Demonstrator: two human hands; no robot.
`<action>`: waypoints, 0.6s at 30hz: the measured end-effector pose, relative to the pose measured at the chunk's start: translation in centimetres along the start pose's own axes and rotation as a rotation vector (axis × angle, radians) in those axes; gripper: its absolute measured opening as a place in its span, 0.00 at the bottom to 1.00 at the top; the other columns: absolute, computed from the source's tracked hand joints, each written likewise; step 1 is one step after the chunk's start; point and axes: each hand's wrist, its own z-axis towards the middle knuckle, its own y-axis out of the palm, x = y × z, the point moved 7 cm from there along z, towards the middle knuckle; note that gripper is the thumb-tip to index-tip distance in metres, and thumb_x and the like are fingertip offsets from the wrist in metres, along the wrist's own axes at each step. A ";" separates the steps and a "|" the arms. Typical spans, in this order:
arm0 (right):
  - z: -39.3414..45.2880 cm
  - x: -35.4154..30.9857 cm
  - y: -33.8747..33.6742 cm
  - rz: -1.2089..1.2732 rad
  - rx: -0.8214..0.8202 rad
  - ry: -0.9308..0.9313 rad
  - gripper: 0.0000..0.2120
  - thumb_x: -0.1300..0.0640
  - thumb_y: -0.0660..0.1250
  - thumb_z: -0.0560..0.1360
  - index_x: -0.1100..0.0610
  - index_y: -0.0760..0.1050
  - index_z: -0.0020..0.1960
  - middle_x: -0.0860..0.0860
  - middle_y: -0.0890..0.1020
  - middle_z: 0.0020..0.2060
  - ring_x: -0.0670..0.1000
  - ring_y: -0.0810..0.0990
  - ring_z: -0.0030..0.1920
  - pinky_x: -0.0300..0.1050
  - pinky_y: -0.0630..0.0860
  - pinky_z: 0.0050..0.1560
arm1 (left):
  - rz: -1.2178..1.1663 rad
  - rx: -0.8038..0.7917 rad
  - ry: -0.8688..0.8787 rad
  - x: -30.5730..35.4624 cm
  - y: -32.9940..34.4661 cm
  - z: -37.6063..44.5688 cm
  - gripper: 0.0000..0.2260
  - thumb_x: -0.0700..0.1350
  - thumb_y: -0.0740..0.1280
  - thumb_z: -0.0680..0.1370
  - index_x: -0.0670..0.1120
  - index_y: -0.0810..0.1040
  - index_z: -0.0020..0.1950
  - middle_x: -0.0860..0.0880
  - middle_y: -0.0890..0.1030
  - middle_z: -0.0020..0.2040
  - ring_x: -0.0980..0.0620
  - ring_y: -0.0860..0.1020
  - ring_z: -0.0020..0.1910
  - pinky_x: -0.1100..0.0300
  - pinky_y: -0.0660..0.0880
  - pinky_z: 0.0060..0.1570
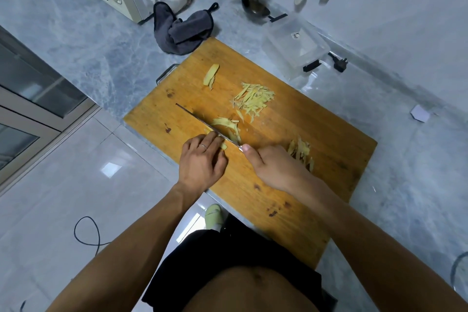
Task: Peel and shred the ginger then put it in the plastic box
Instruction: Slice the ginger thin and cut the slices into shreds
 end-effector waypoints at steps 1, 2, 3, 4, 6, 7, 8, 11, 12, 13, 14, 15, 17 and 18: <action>0.1 -0.1 0.2 -0.015 -0.006 0.006 0.35 0.37 0.43 0.83 0.57 0.71 0.29 0.52 0.75 0.25 0.50 0.76 0.30 0.46 0.72 0.37 | -0.001 0.004 -0.001 0.1 0.0 0.0 0.14 0.47 0.66 0.75 0.43 0.81 0.57 0.46 0.81 0.59 0.44 0.76 0.56 0.50 0.70 0.54; 0.1 -0.3 0.3 -0.032 -0.005 0.011 0.36 0.37 0.43 0.83 0.57 0.71 0.29 0.52 0.75 0.25 0.51 0.77 0.31 0.47 0.73 0.37 | -0.002 0.008 -0.003 0.2 0.0 0.0 0.13 0.47 0.65 0.75 0.43 0.81 0.56 0.46 0.82 0.58 0.43 0.76 0.56 0.50 0.70 0.54; 0.1 -0.3 0.4 -0.044 0.002 0.014 0.36 0.36 0.43 0.82 0.57 0.70 0.29 0.53 0.75 0.26 0.53 0.77 0.32 0.49 0.75 0.39 | -0.006 0.014 -0.007 0.2 0.0 0.0 0.13 0.47 0.65 0.75 0.43 0.81 0.55 0.46 0.82 0.56 0.43 0.77 0.55 0.50 0.70 0.54; 0.2 -0.3 0.5 -0.050 0.009 0.017 0.36 0.36 0.42 0.82 0.57 0.70 0.29 0.53 0.74 0.27 0.54 0.77 0.34 0.51 0.76 0.40 | -0.010 0.020 -0.011 0.2 0.0 0.0 0.13 0.47 0.65 0.75 0.42 0.81 0.54 0.46 0.82 0.55 0.42 0.77 0.55 0.50 0.71 0.54; 0.4 -0.5 0.6 -0.044 0.009 0.022 0.35 0.36 0.43 0.82 0.58 0.71 0.30 0.54 0.75 0.28 0.56 0.78 0.37 0.54 0.77 0.43 | -0.012 0.022 -0.012 0.1 0.0 0.0 0.12 0.46 0.66 0.75 0.42 0.81 0.53 0.45 0.82 0.54 0.42 0.77 0.55 0.49 0.71 0.54; 0.5 -0.7 0.7 -0.038 0.010 0.020 0.35 0.36 0.43 0.82 0.58 0.72 0.31 0.54 0.75 0.29 0.57 0.78 0.39 0.54 0.78 0.44 | -0.014 0.019 -0.010 0.1 0.0 -0.1 0.11 0.46 0.67 0.74 0.42 0.81 0.53 0.45 0.82 0.54 0.42 0.77 0.55 0.49 0.71 0.54; 0.7 -0.9 0.7 -0.031 0.008 0.015 0.35 0.37 0.43 0.83 0.58 0.72 0.32 0.54 0.76 0.29 0.57 0.79 0.39 0.54 0.78 0.44 | -0.016 0.015 -0.013 0.0 0.1 -0.1 0.11 0.45 0.68 0.74 0.42 0.81 0.53 0.45 0.82 0.54 0.42 0.77 0.55 0.49 0.71 0.54; 0.8 -1.2 0.7 -0.009 0.018 0.001 0.34 0.37 0.44 0.83 0.56 0.72 0.31 0.54 0.76 0.28 0.57 0.79 0.38 0.55 0.79 0.46 | -0.030 -0.004 -0.016 -0.1 0.1 -0.3 0.09 0.44 0.68 0.75 0.43 0.81 0.53 0.46 0.82 0.54 0.43 0.76 0.56 0.50 0.70 0.54; 0.6 -1.1 0.6 -0.011 0.027 -0.004 0.34 0.37 0.44 0.83 0.57 0.72 0.31 0.53 0.76 0.28 0.56 0.79 0.38 0.56 0.79 0.46 | -0.039 -0.009 -0.018 -0.2 0.1 -0.4 0.09 0.44 0.68 0.75 0.44 0.82 0.53 0.46 0.82 0.55 0.43 0.76 0.56 0.50 0.71 0.54; 0.5 -1.1 0.5 -0.014 0.031 -0.008 0.35 0.37 0.44 0.83 0.57 0.71 0.30 0.53 0.75 0.27 0.56 0.79 0.36 0.56 0.78 0.46 | -0.047 -0.014 -0.025 -0.3 0.1 -0.4 0.09 0.44 0.68 0.75 0.44 0.82 0.54 0.47 0.81 0.56 0.43 0.76 0.56 0.50 0.72 0.54; 0.4 -1.0 0.4 -0.018 0.031 -0.011 0.35 0.37 0.44 0.83 0.57 0.70 0.29 0.53 0.75 0.27 0.56 0.78 0.35 0.56 0.78 0.45 | -0.054 -0.019 -0.033 -0.4 0.0 -0.4 0.09 0.43 0.67 0.75 0.45 0.82 0.54 0.47 0.81 0.56 0.43 0.76 0.56 0.50 0.72 0.54; 0.3 -1.0 0.4 -0.024 0.026 -0.012 0.35 0.37 0.44 0.83 0.56 0.70 0.28 0.53 0.74 0.26 0.56 0.78 0.35 0.56 0.78 0.46 | -0.060 -0.021 -0.039 -0.4 0.0 -0.4 0.09 0.43 0.67 0.75 0.45 0.82 0.54 0.48 0.81 0.56 0.43 0.76 0.56 0.50 0.72 0.54; 0.3 -1.1 0.2 -0.029 0.016 -0.004 0.35 0.37 0.44 0.83 0.56 0.69 0.28 0.54 0.74 0.26 0.55 0.76 0.33 0.54 0.77 0.44 | -0.068 -0.025 -0.038 -0.3 0.1 -0.3 0.09 0.42 0.67 0.75 0.45 0.81 0.53 0.48 0.81 0.56 0.42 0.76 0.56 0.50 0.72 0.54; 0.4 -1.1 0.2 -0.026 0.009 0.005 0.35 0.38 0.44 0.83 0.57 0.68 0.28 0.54 0.73 0.26 0.54 0.75 0.32 0.52 0.75 0.43 | -0.067 -0.027 -0.036 -0.2 0.1 -0.3 0.08 0.42 0.67 0.75 0.45 0.81 0.53 0.47 0.81 0.55 0.42 0.77 0.56 0.50 0.72 0.54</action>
